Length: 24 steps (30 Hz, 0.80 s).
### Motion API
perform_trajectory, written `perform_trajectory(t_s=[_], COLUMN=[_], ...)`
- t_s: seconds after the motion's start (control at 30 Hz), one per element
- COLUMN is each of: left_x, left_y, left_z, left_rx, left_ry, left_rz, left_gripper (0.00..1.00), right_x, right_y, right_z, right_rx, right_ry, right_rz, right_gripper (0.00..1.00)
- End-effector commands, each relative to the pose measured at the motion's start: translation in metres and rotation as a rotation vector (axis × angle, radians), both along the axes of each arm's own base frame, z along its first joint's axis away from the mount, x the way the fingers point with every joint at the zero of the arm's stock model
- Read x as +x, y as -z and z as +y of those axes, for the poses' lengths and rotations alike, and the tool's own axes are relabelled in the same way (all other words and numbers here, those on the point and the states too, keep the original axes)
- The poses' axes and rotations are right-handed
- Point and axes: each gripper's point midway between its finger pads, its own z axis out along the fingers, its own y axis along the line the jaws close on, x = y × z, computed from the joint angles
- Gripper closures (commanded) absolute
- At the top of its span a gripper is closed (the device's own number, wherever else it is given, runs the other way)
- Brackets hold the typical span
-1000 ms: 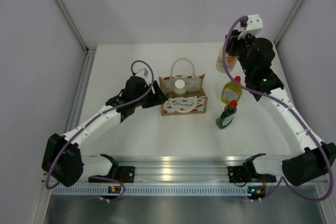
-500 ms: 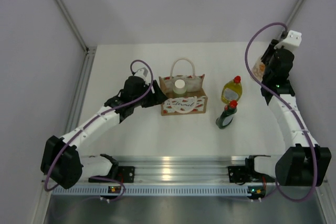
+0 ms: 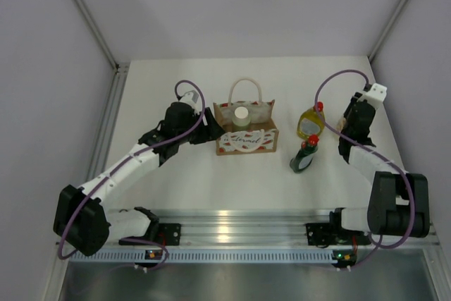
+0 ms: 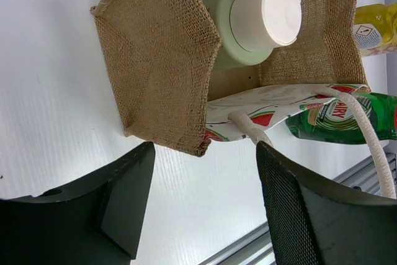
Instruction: Take the personal care products out of the canvas bag
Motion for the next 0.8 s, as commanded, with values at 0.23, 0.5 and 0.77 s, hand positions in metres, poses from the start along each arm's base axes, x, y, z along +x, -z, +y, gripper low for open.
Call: perform_trajectory(t_s=[0.23, 0.5, 0.77], left_x=[0.001, 0.001, 0.002], left_y=[-0.012, -0.011, -0.014], left_z=[-0.001, -0.001, 0.002], left_rx=[-0.008, -0.006, -0.006], left_ry=[0.020, 0.019, 0.004], left_rz=[-0.066, -0.065, -0.076], left_gripper=[0.29, 0.23, 0.18], right_x=[0.009, 0.017, 0.005], right_y=[-0.070, -0.063, -0.152], right_z=[-0.009, -0.002, 0.068], right_rx=[0.001, 0.031, 0.121], right_ry=[0.060, 0.024, -0.333], right_rz=[-0.324, -0.238, -0.390], right_gripper=[0.61, 0.24, 0.24])
